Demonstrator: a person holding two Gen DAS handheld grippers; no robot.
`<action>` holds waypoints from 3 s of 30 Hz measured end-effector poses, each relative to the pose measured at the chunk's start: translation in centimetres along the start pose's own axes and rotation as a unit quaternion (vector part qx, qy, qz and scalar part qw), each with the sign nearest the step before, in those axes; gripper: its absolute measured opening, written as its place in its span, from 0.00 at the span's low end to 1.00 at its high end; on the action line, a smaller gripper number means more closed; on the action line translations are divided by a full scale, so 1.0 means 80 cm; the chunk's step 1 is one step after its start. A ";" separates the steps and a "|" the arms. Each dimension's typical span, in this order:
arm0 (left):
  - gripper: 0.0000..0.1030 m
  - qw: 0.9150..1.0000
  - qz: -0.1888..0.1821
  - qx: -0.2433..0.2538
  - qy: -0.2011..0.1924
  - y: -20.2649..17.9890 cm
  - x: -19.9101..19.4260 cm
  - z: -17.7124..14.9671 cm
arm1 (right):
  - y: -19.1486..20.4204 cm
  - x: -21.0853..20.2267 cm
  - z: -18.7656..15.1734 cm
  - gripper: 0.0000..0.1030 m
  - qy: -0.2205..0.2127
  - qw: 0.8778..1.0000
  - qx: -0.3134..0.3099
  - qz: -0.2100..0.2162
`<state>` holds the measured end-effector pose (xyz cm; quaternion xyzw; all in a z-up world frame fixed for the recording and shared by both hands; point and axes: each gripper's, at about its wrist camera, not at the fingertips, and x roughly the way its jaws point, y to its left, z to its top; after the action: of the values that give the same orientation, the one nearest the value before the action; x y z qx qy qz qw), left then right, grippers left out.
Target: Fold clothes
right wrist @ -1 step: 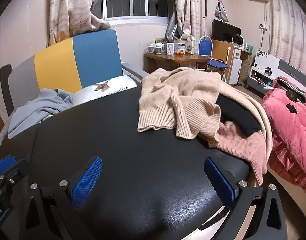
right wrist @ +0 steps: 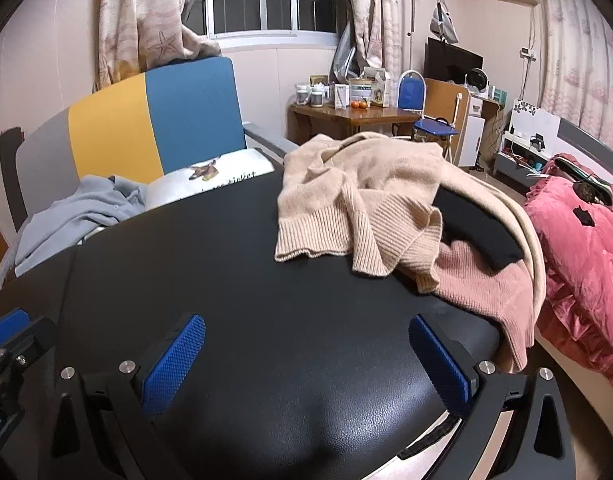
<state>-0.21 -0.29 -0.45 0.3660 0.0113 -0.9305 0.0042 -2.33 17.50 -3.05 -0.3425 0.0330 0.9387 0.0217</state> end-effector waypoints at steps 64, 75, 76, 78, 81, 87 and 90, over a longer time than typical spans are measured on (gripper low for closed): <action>0.67 0.982 -0.072 -0.093 0.148 0.151 0.084 -0.038 | 0.003 0.215 0.064 0.28 0.159 0.918 0.057 0.358; 0.67 0.977 -0.140 0.117 0.114 -0.064 0.113 0.091 | -0.087 0.099 -0.033 0.80 0.135 0.947 0.057 0.285; 0.67 0.975 -0.143 0.123 0.122 -0.090 0.137 0.104 | -0.094 0.099 -0.033 0.83 0.137 0.946 0.061 0.288; 0.67 0.970 -0.149 0.134 0.134 -0.127 0.165 0.120 | -0.106 0.096 -0.032 0.86 0.135 0.947 0.059 0.286; 0.67 0.969 -0.122 0.168 0.134 -0.171 0.203 0.142 | -0.097 0.100 -0.027 0.86 0.121 0.947 0.062 0.293; 0.67 0.964 -0.027 0.219 0.147 -0.217 0.269 0.161 | -0.106 0.114 -0.028 0.89 0.109 0.940 0.089 0.310; 0.51 0.954 0.029 0.242 0.177 -0.225 0.310 0.150 | -0.121 0.126 -0.032 0.90 0.112 0.940 0.103 0.306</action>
<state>-26.87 17.40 -8.23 0.5152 -0.2242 -0.8251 -0.0591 -7.78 27.12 -11.96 -0.4143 0.2353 0.8471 -0.2354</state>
